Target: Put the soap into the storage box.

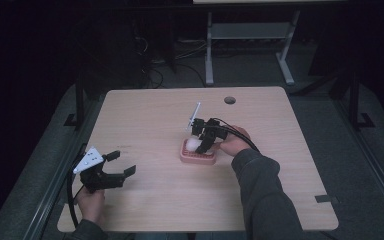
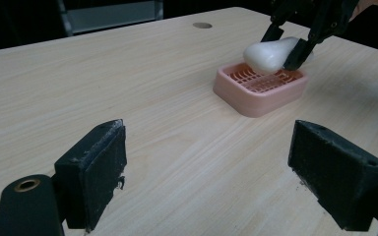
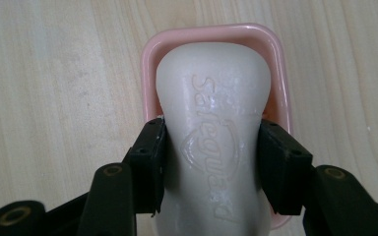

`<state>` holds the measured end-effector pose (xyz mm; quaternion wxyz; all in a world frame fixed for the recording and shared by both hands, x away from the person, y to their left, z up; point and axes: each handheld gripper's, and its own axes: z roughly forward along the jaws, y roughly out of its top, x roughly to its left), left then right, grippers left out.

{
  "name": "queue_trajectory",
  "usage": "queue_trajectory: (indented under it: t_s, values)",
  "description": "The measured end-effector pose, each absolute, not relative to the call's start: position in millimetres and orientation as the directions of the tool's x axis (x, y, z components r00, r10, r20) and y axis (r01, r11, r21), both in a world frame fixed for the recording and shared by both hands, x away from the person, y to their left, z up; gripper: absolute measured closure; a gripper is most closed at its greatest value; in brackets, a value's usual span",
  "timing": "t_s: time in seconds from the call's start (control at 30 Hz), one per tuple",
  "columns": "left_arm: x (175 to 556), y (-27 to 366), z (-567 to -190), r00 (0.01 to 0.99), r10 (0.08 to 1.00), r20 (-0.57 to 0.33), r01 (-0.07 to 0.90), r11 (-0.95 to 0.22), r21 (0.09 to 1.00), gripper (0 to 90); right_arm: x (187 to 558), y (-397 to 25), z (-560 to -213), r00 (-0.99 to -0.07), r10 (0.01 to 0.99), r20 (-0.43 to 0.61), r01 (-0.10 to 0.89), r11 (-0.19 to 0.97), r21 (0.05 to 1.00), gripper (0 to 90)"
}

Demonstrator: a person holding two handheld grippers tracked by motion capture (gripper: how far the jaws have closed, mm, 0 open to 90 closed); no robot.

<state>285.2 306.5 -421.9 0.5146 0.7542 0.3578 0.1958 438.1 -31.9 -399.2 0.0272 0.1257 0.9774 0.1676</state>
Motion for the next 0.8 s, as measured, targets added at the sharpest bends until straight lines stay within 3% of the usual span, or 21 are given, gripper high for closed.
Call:
queue_trajectory:
  t_s: [0.8]
  values:
    - [285,307,-422,0.666,0.742,-0.078,0.339,-0.208,0.917,14.1,447,-24,-415,-0.961,0.275,0.010,0.265,0.914,0.306,48.6]
